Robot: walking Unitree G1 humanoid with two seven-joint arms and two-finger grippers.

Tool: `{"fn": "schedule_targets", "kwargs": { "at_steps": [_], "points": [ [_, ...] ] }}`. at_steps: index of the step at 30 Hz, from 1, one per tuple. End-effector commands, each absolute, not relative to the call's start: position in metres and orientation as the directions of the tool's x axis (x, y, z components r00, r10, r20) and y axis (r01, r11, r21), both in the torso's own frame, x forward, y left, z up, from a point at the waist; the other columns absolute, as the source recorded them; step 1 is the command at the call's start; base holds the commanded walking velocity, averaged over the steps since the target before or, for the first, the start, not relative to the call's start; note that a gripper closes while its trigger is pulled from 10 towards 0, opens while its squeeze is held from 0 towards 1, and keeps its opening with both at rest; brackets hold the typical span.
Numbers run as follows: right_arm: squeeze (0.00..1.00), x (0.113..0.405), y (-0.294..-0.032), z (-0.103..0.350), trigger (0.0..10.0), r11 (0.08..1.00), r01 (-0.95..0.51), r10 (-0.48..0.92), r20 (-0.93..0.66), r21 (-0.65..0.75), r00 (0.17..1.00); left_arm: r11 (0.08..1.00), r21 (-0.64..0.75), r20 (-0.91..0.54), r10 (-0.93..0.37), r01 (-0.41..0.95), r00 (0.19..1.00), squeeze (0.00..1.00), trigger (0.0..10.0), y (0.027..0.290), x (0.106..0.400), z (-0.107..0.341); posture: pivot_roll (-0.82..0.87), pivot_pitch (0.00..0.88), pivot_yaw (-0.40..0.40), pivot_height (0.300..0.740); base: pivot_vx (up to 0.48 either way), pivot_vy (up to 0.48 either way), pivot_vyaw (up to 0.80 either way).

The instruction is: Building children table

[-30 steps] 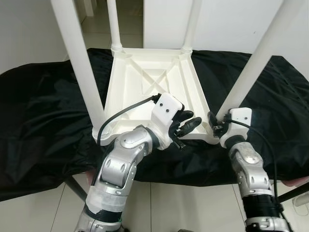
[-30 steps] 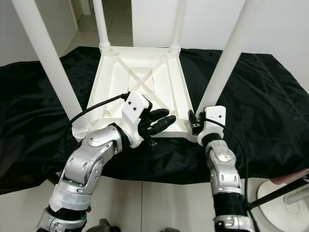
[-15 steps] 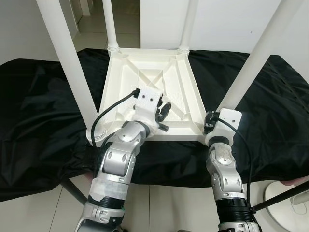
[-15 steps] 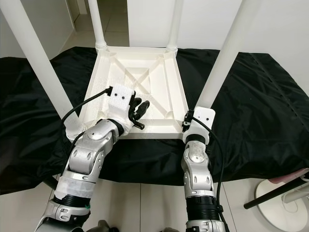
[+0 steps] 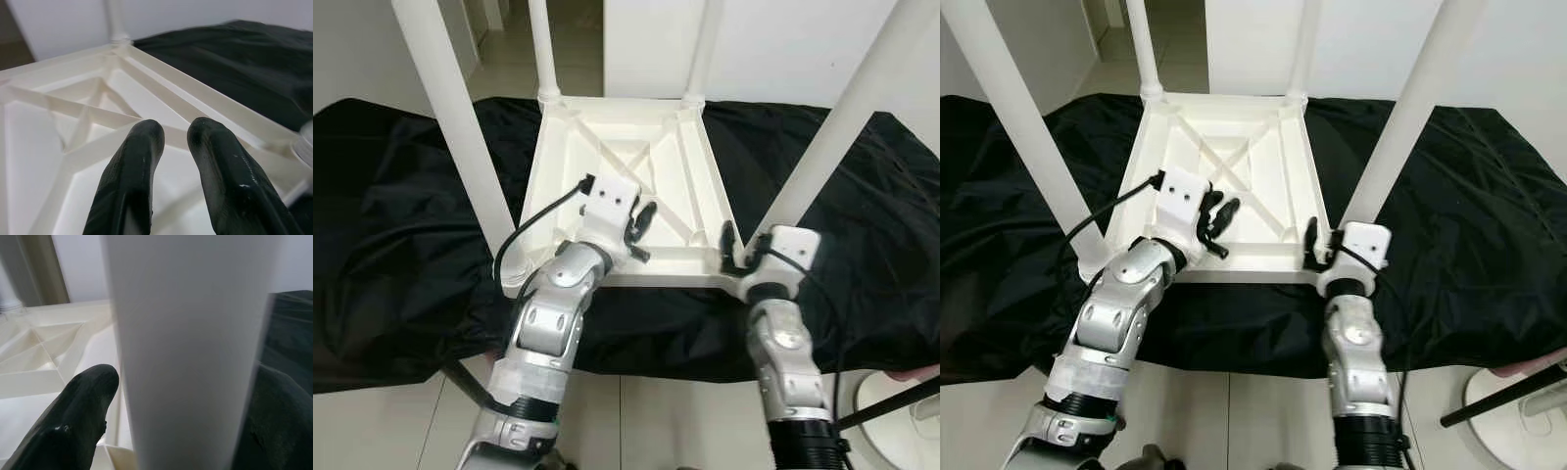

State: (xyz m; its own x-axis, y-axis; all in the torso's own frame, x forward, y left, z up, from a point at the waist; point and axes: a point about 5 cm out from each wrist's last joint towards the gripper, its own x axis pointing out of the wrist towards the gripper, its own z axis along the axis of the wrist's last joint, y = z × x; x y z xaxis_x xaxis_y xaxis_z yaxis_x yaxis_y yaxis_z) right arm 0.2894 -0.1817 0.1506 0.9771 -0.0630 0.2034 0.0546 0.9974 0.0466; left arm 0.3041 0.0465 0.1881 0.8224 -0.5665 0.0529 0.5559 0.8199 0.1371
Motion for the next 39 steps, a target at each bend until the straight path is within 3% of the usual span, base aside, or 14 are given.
{"fn": "schedule_targets", "kwargs": {
  "at_steps": [1,5,8,9,11,19,20,21,22,25,35,36,38,39],
  "points": [
    [0.00,0.288,-0.190,0.149,10.0,0.999,-0.014,0.005,0.204,0.045,0.979,0.739,0.167,0.047,-0.667,0.653,0.743,0.00,10.0,0.041,0.295,0.187,-0.04,0.004,0.038,0.740,0.000,0.000,0.00],
    [0.00,0.288,-0.199,0.152,10.0,0.996,-0.083,0.077,0.204,0.021,0.976,0.694,0.162,0.030,-0.714,0.702,0.699,0.00,10.0,0.043,0.289,0.182,-0.04,0.005,0.036,0.740,0.000,0.000,0.00],
    [0.00,0.292,-0.212,0.152,10.0,0.968,-0.244,0.251,0.158,-0.064,0.955,0.577,0.162,-0.006,-0.810,0.800,0.586,0.00,10.0,0.040,0.274,0.175,-0.04,0.007,0.031,0.740,0.000,0.000,0.00],
    [0.00,0.292,-0.212,0.152,10.0,0.968,-0.244,0.251,0.158,-0.064,0.955,0.577,0.162,-0.006,-0.810,0.800,0.586,0.00,10.0,0.040,0.274,0.175,-0.04,0.007,0.031,0.740,0.000,0.000,0.00],
    [0.00,0.298,-0.215,0.153,10.0,0.918,-0.378,0.391,0.121,-0.119,0.913,0.518,0.156,-0.018,-0.850,0.841,0.527,0.00,10.0,0.038,0.267,0.173,-0.04,0.007,0.032,0.740,0.000,0.000,0.00],
    [0.00,0.310,-0.214,0.147,10.0,0.824,-0.546,0.554,0.010,-0.152,0.832,0.434,0.152,-0.030,-0.896,0.888,0.443,0.00,10.0,0.034,0.258,0.173,-0.03,0.000,0.042,0.740,0.000,0.000,0.00],
    [0.00,0.311,-0.214,0.146,8.2,0.802,-0.577,0.582,-0.014,-0.156,0.813,0.419,0.153,-0.033,-0.903,0.895,0.428,0.00,10.0,0.034,0.256,0.173,-0.03,0.000,0.042,0.740,0.000,0.000,0.00],
    [0.00,0.313,-0.214,0.144,4.7,0.788,-0.594,0.598,-0.031,-0.160,0.801,0.412,0.153,-0.034,-0.906,0.898,0.422,0.00,10.0,0.034,0.256,0.173,-0.03,0.000,0.046,0.740,0.000,0.000,0.00],
    [0.00,0.314,-0.215,0.143,0.3,0.777,-0.606,0.608,-0.047,-0.168,0.793,0.412,0.153,-0.035,-0.906,0.898,0.421,0.00,10.0,0.035,0.257,0.174,-0.03,0.000,0.047,0.740,0.000,0.000,0.00],
    [0.00,0.315,-0.217,0.140,0.0,0.763,-0.623,0.621,-0.072,-0.172,0.781,0.409,0.155,-0.036,-0.907,0.899,0.419,0.00,10.0,0.035,0.258,0.174,-0.03,0.000,0.043,0.740,0.000,0.000,0.00],
    [0.00,0.311,-0.226,0.132,0.0,0.750,-0.644,0.636,-0.102,-0.153,0.765,0.418,0.157,-0.031,-0.903,0.895,0.428,0.00,10.0,0.036,0.262,0.176,-0.03,0.000,0.045,0.740,0.000,0.000,0.00],
    [0.00,0.311,-0.225,0.132,8.5,0.757,-0.638,0.631,-0.093,-0.140,0.770,0.417,0.155,-0.030,-0.904,0.896,0.426,0.00,10.0,0.036,0.262,0.176,-0.04,0.000,0.045,0.740,0.000,0.000,0.00],
    [0.00,0.311,-0.225,0.132,8.5,0.757,-0.638,0.631,-0.093,-0.140,0.770,0.417,0.155,-0.030,-0.904,0.896,0.426,0.00,10.0,0.036,0.262,0.176,-0.04,0.000,0.045,0.740,0.000,0.000,0.00],
    [0.00,0.311,-0.225,0.133,10.0,0.764,-0.630,0.626,-0.079,-0.135,0.776,0.416,0.155,-0.030,-0.904,0.896,0.426,0.00,10.0,0.036,0.262,0.177,-0.04,0.000,0.045,0.740,0.000,0.000,0.00]
  ]
}}
